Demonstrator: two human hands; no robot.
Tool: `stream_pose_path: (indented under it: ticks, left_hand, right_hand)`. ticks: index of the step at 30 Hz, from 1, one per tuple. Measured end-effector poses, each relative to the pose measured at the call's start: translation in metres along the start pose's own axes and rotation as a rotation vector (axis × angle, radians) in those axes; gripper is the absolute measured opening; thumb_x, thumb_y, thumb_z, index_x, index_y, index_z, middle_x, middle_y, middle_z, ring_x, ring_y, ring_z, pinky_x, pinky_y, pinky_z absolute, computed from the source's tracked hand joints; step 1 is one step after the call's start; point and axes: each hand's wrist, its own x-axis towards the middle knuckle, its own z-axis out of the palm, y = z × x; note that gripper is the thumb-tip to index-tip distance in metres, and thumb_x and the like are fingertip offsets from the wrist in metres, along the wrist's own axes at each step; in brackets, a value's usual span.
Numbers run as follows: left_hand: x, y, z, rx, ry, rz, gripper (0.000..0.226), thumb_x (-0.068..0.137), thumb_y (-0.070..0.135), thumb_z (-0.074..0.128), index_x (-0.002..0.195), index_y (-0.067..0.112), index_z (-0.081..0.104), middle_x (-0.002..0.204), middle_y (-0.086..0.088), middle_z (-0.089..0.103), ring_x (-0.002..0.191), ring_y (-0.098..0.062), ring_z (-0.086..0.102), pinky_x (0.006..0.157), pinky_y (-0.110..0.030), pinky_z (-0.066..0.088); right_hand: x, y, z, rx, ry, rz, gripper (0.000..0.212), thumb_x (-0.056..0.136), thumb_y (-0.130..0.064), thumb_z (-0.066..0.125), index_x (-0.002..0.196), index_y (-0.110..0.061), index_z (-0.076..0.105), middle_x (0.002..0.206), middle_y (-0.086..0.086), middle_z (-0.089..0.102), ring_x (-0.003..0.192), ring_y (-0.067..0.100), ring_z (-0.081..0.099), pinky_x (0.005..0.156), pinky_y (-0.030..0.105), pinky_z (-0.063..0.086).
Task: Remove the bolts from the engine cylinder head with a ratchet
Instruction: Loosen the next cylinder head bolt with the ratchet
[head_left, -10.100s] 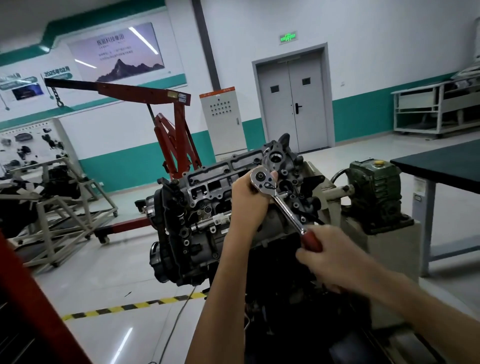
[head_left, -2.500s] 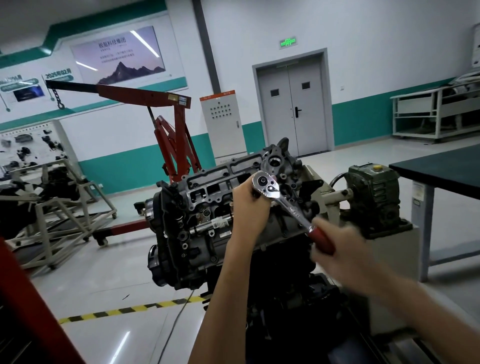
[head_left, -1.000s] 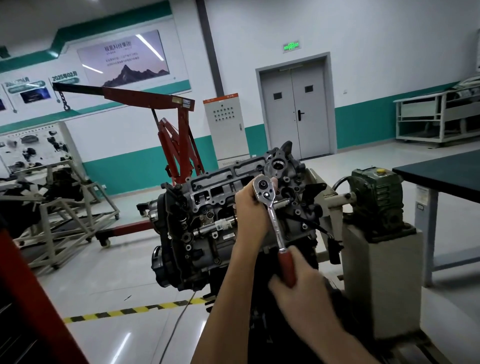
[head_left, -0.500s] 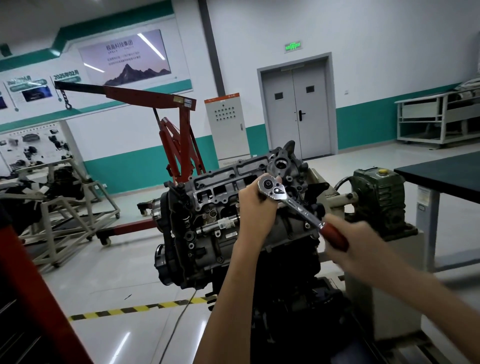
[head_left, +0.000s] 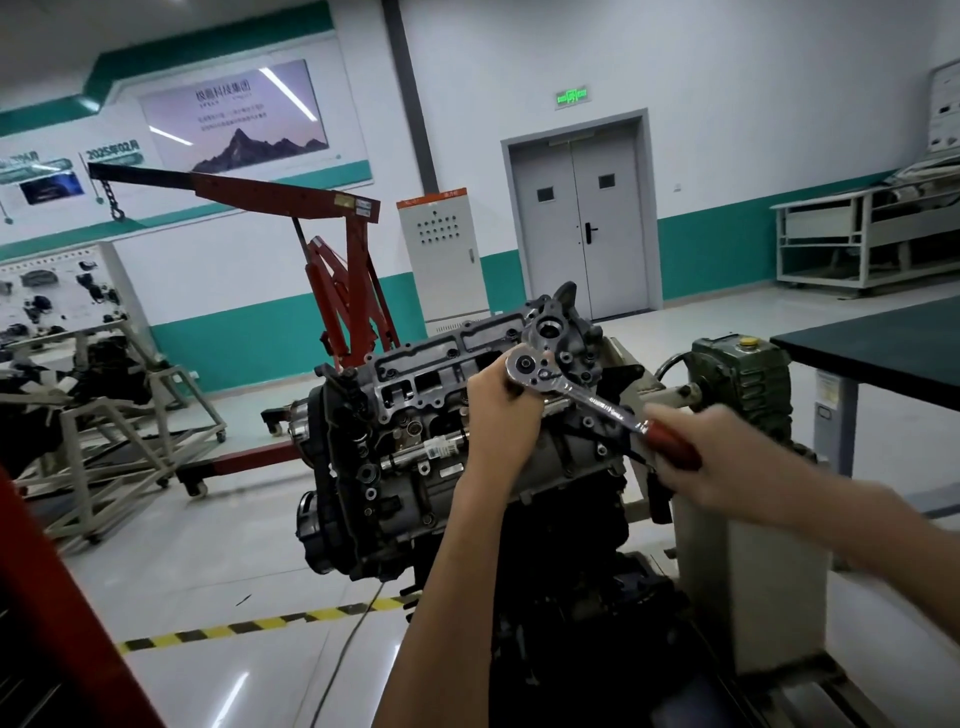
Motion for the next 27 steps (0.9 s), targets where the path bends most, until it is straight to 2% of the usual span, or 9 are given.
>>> stream_pose_path:
  ticks: [3,8,10,12,15,19,22,25,27]
  left_hand:
    - [0.0,0.001,0.001,0.0,0.013,0.009,0.055,0.087,-0.005,0.058,0.051,0.034,0.041,0.045,0.018,0.044,0.046,0.0,0.034,0.049,-0.014,0.028]
    - [-0.002,-0.005,0.005,-0.031,0.041,0.029,0.052,0.09,0.003,0.062,0.052,0.033,0.041,0.048,0.015,0.04,0.051,-0.001,0.03,0.052,-0.021,0.03]
    - [-0.003,-0.004,0.006,-0.015,0.055,0.038,0.052,0.091,0.007,0.062,0.055,0.033,0.035,0.049,0.014,0.034,0.054,-0.004,0.026,0.052,-0.025,0.027]
    - [-0.004,-0.004,0.003,-0.005,0.061,0.054,0.051,0.092,0.011,0.062,0.058,0.033,0.031,0.051,0.015,0.032,0.053,-0.001,0.025,0.05,-0.019,0.025]
    - [-0.003,-0.004,-0.001,-0.043,0.03,0.014,0.048,0.093,0.016,0.062,0.057,0.03,0.033,0.052,0.016,0.034,0.053,0.0,0.028,0.051,-0.017,0.027]
    - [0.001,0.001,-0.003,-0.007,-0.011,-0.012,0.051,0.091,0.01,0.061,0.052,0.03,0.035,0.047,0.016,0.038,0.05,0.0,0.03,0.05,-0.015,0.027]
    - [0.0,0.002,-0.006,-0.034,-0.023,-0.015,0.05,0.091,0.005,0.06,0.054,0.026,0.034,0.047,0.016,0.035,0.051,-0.001,0.027,0.05,-0.018,0.025]
    - [-0.005,0.0,-0.006,-0.048,-0.003,-0.012,0.045,0.092,0.009,0.06,0.056,0.022,0.036,0.049,0.015,0.035,0.051,-0.002,0.028,0.05,-0.019,0.027]
    - [-0.006,0.0,-0.003,-0.055,0.023,-0.006,0.045,0.093,0.011,0.06,0.057,0.021,0.036,0.05,0.015,0.035,0.052,-0.002,0.029,0.051,-0.017,0.028]
  right_hand:
    - [0.008,0.009,-0.004,-0.042,0.057,-0.007,0.024,0.079,-0.006,0.065,0.1,-0.014,0.056,0.069,-0.002,0.058,0.055,0.01,0.058,0.059,0.025,0.053]
    - [-0.024,-0.051,0.086,0.489,0.342,0.174,0.028,0.074,-0.001,0.066,0.076,-0.023,0.049,0.053,-0.005,0.048,0.043,0.001,0.048,0.043,0.007,0.036]
    - [-0.017,-0.083,0.114,0.699,0.378,0.225,0.029,0.075,0.0,0.062,0.077,-0.025,0.048,0.056,-0.003,0.051,0.046,0.001,0.051,0.043,0.008,0.037]
    - [-0.01,-0.098,0.126,0.801,0.346,0.211,0.029,0.078,0.001,0.059,0.08,-0.026,0.047,0.058,-0.003,0.05,0.045,0.004,0.052,0.043,0.011,0.039]
    - [-0.016,-0.074,0.102,0.68,0.225,0.163,0.025,0.077,-0.002,0.058,0.083,-0.024,0.048,0.057,-0.001,0.048,0.041,0.006,0.044,0.042,0.016,0.038]
    - [-0.008,-0.015,0.024,0.173,0.024,0.025,0.034,0.076,-0.002,0.062,0.087,-0.03,0.047,0.066,0.0,0.055,0.05,0.01,0.053,0.05,0.019,0.046]
    - [0.012,0.002,-0.013,-0.089,-0.02,-0.028,0.035,0.08,-0.008,0.062,0.081,-0.037,0.042,0.073,0.003,0.058,0.059,0.015,0.058,0.059,0.034,0.053]
    - [0.002,-0.008,0.012,0.059,0.075,0.02,0.032,0.078,-0.005,0.064,0.081,-0.031,0.046,0.064,0.005,0.056,0.051,0.016,0.055,0.054,0.034,0.052]
    - [-0.015,-0.032,0.052,0.281,0.229,0.066,0.038,0.075,0.0,0.065,0.076,-0.032,0.043,0.052,-0.004,0.047,0.041,0.006,0.048,0.044,0.013,0.042]
